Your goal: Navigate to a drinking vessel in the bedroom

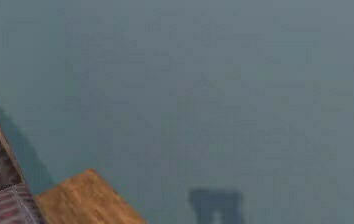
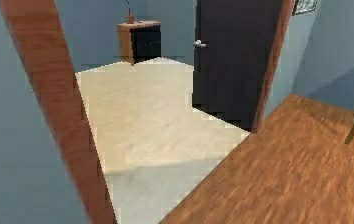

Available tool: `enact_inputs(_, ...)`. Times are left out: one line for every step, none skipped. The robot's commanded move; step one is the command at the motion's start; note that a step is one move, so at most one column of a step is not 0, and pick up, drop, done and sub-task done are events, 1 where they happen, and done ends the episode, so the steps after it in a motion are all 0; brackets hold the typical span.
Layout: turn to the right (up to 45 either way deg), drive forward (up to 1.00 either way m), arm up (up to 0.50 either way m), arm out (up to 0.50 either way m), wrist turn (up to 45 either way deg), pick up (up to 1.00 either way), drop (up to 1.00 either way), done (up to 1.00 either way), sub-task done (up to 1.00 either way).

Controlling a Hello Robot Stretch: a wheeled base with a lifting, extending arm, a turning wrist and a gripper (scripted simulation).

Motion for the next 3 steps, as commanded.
enact_inputs(45.0,0.00,0.00,0.00,0.0,0.00,0.00,0.00,0.00)
enact_inputs(45.0,0.00,0.00,0.00,0.0,0.00,0.00,0.00,0.00)
enact_inputs(42.0,0.00,0.00,0.00,0.0,0.00,0.00,0.00,0.00)
